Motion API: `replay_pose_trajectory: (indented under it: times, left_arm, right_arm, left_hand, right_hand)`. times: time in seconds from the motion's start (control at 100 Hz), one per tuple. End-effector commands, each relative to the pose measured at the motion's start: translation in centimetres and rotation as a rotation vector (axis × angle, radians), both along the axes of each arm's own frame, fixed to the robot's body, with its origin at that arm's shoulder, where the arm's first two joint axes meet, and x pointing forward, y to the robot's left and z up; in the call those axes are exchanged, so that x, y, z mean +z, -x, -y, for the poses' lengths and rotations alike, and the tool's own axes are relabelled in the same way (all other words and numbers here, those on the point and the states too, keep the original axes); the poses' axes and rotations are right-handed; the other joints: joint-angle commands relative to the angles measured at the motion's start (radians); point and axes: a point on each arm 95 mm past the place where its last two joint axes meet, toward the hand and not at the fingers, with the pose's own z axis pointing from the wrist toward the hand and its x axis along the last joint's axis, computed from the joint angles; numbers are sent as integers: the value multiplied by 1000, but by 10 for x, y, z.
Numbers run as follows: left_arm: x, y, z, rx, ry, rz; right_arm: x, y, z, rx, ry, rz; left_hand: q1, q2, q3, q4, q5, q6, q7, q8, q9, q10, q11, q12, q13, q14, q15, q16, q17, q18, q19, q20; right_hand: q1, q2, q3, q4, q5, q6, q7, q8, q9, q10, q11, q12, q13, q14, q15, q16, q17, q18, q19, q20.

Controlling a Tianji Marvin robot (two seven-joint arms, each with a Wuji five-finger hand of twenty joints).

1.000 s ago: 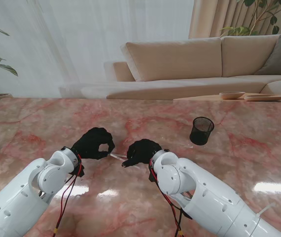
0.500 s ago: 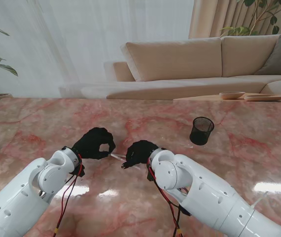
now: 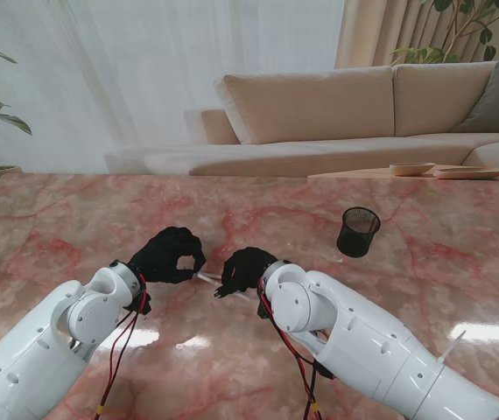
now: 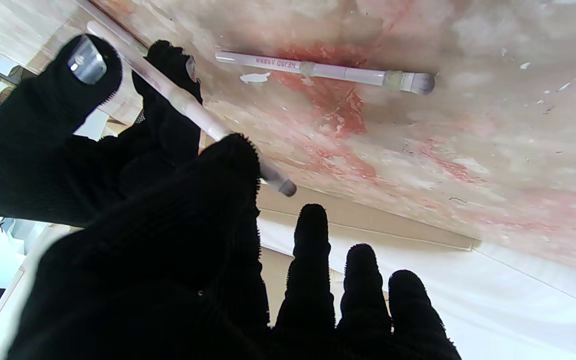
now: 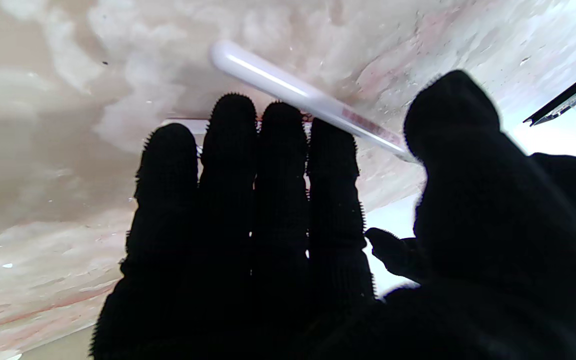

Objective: Insert makeup brushes into the holder

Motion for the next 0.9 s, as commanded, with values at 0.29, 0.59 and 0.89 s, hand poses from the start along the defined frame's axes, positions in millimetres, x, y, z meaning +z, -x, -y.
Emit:
replay_pose_trajectory:
  times: [0.29,0.59,0.89]
  left_arm:
    - [-2,3,3,-2,0,-10]
    - [-2,3,3,-1,3,-10]
    - [-2,4,2,0,0,-11]
  right_arm:
    - [-4,0,-5,3,-4,-25]
    - [-9,-1,-6,9,15,-34]
    - [-12,-2,-8,-5,1,-33]
  left_hand:
    - [41,53,-34,-21,59,-60,107,44,19,5,-2,13,-1,22,30,8,-6,-14,-12,0]
    - [42,54,-36,-22,58,-58,109,44,20,5,-1,13,1,22,31,8,-6,-14,-11,0]
    - [42,55,-37,-22,57,-59,109,44,19,6,-2,13,0,23,31,8,-6,-14,-11,-1]
  right_hand:
    - [84,-34,-34,-60,23,-49,149,-108,77,-8,19,24,76,-8,45,35,36,-2,78,33]
    - [111,-63,0,-59,-4,-62,207,-136,78,-13,24,38,77,-13,55,44,35,-3,82,33]
    - [107,-55,44,-59,38,-100,297,-177,138,-25,42,66,112,-12,88,63,54,1,116,47]
